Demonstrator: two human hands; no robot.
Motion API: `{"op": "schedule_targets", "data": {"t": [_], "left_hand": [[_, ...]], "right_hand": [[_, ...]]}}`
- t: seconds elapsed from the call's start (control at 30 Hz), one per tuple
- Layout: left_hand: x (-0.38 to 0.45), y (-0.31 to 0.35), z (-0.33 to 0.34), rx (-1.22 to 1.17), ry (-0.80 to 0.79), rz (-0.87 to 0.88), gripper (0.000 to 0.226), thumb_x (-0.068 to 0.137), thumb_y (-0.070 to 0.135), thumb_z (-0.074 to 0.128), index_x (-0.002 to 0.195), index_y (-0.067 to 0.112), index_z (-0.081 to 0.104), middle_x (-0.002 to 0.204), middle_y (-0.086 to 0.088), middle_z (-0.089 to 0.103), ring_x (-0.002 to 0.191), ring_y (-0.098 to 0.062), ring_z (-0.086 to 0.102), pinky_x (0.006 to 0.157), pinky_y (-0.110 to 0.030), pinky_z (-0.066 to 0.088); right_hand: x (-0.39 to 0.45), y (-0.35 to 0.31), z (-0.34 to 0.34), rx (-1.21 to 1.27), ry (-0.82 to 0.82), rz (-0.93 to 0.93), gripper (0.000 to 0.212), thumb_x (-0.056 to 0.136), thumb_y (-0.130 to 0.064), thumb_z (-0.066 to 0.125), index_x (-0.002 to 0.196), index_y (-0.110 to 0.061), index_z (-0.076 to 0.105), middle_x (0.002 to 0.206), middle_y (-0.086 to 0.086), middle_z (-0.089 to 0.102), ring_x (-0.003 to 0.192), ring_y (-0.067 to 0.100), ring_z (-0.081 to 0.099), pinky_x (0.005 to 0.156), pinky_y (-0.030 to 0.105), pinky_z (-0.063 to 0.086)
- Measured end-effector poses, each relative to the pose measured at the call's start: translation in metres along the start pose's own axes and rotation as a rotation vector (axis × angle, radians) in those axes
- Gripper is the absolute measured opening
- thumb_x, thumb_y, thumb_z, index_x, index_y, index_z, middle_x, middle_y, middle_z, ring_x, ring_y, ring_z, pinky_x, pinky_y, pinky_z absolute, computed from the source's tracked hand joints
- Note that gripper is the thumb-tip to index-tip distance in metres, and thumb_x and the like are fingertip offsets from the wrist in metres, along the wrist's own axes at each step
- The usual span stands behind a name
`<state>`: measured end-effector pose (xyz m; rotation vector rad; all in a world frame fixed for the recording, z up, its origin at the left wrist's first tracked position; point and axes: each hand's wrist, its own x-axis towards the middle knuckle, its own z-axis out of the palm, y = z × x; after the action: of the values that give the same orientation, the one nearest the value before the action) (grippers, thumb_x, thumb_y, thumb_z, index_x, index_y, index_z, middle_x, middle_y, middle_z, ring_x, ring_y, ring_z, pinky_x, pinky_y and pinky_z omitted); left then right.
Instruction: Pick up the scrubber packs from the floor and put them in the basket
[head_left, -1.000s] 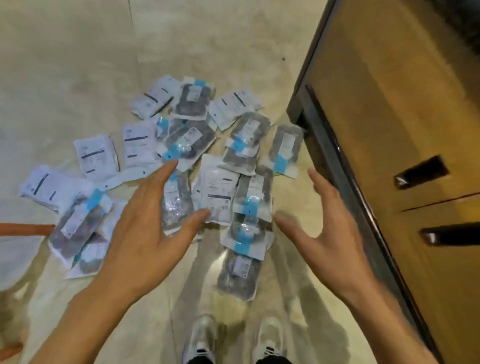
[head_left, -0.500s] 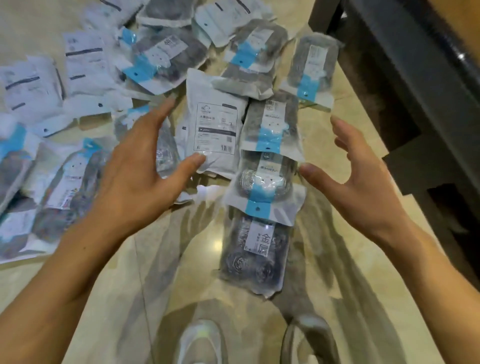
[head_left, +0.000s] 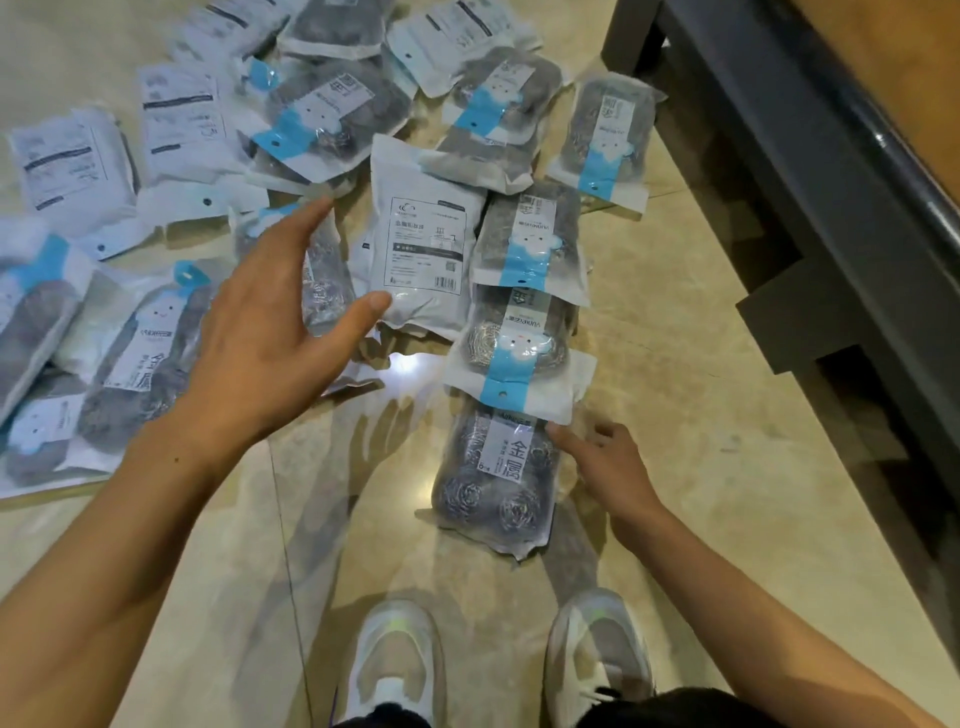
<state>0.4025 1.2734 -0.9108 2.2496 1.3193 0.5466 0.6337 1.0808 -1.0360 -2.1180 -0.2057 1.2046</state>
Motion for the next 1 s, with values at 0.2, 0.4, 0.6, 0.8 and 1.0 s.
{"op": "schedule_targets", "data": {"t": [0.2,0.4,0.6,0.8,1.0], "left_hand": [[-0.004,-0.002,-0.001,-0.021,-0.009,0.003,0.08,0.092,0.061,0.063,0.158,0.029,0.031,0.159,0.001,0.044,0.141,-0.024,0.048,0.111,-0.051,0.043],[-0.004,-0.002,-0.002,-0.033,0.025,-0.022,0.081,0.087,0.06,0.064,0.156,0.032,0.033,0.156,0.001,0.047,0.134,-0.023,0.053,0.106,-0.048,0.045],[-0.005,-0.005,-0.007,-0.039,0.029,-0.023,0.08,0.086,0.06,0.058,0.157,0.033,0.032,0.155,0.001,0.047,0.132,-0.021,0.054,0.103,-0.048,0.046],[-0.003,-0.004,-0.01,-0.045,0.057,-0.023,0.077,0.087,0.059,0.058,0.155,0.035,0.031,0.156,0.002,0.047,0.132,-0.019,0.054,0.105,-0.052,0.046],[0.0,0.005,-0.004,0.012,0.044,0.015,0.08,0.085,0.055,0.057,0.157,0.029,0.033,0.155,-0.003,0.047,0.137,-0.027,0.05,0.103,-0.053,0.045]], "right_hand": [[0.023,0.026,0.031,0.191,-0.055,0.157,0.086,0.038,-0.042,0.1,0.103,0.002,0.068,0.102,0.02,0.077,0.088,0.032,0.078,0.082,0.055,0.063],[0.022,0.013,0.05,0.084,-0.085,0.112,0.084,0.039,-0.047,0.098,0.112,-0.015,0.072,0.101,0.001,0.079,0.091,0.02,0.077,0.089,0.043,0.063],[0.003,-0.005,0.046,0.339,-0.234,0.222,0.031,0.086,0.003,0.074,0.117,0.0,0.071,0.102,0.017,0.079,0.083,0.029,0.079,0.069,0.036,0.064],[-0.001,-0.001,0.008,0.503,0.001,0.235,0.042,0.079,0.001,0.07,0.12,-0.001,0.065,0.101,0.023,0.078,0.09,0.039,0.077,0.073,0.046,0.064],[-0.015,-0.011,-0.061,0.422,0.392,-0.041,0.074,0.046,-0.026,0.076,0.118,-0.017,0.062,0.105,0.009,0.076,0.091,0.031,0.074,0.085,0.054,0.063]]}}
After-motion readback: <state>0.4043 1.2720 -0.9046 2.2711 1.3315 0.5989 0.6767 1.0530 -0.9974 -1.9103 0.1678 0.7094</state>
